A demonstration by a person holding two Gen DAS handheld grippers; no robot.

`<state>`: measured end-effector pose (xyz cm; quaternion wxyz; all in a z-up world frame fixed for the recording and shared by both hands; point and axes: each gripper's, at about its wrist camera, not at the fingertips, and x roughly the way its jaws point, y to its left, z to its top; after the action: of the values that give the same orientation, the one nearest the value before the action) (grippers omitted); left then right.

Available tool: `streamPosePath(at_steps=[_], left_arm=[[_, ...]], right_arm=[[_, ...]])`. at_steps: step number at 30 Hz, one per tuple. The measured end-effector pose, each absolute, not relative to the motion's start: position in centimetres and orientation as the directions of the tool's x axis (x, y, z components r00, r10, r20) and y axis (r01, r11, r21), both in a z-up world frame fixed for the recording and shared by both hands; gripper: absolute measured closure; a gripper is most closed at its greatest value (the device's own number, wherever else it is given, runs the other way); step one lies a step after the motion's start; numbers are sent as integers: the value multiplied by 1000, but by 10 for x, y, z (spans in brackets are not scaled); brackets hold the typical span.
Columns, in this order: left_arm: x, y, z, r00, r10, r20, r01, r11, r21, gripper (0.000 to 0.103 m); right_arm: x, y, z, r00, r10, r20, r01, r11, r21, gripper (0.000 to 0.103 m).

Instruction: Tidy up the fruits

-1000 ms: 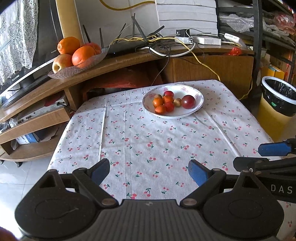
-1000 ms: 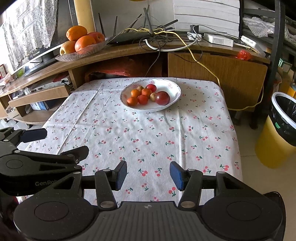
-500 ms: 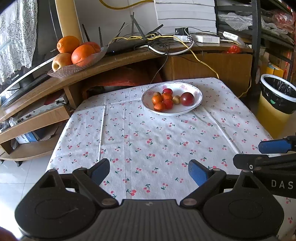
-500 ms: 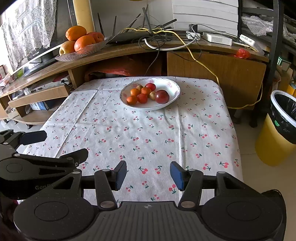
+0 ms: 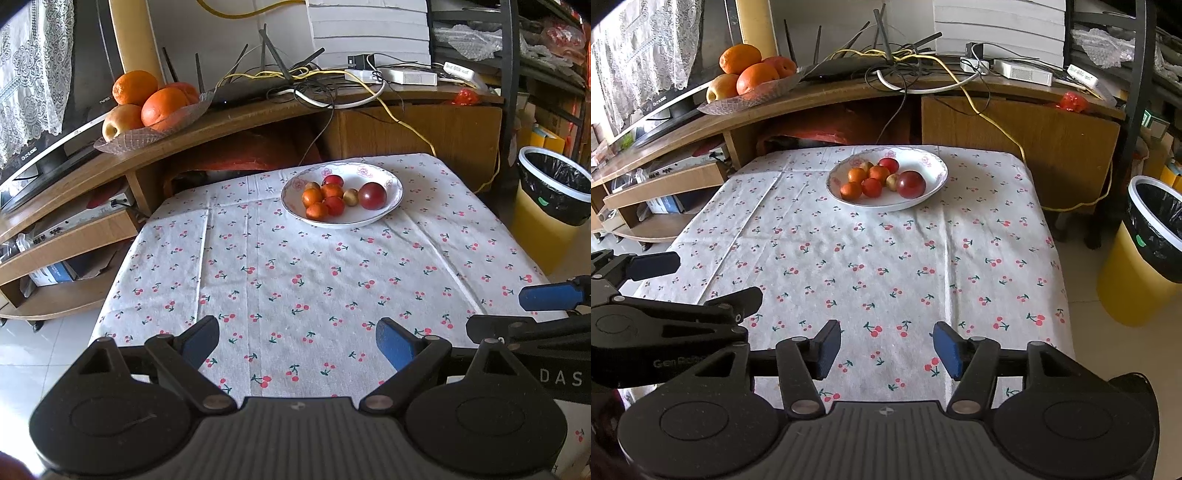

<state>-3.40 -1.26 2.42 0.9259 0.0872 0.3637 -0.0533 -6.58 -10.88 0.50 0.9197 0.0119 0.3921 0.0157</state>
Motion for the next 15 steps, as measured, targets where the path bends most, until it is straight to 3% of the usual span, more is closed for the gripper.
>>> streamPosePath(at_steps=[15], left_arm=[[-33, -14, 22, 727, -32, -686, 164, 978, 128, 4]], right_arm=[[-65, -109, 3, 687, 38, -726, -14, 999, 39, 50]])
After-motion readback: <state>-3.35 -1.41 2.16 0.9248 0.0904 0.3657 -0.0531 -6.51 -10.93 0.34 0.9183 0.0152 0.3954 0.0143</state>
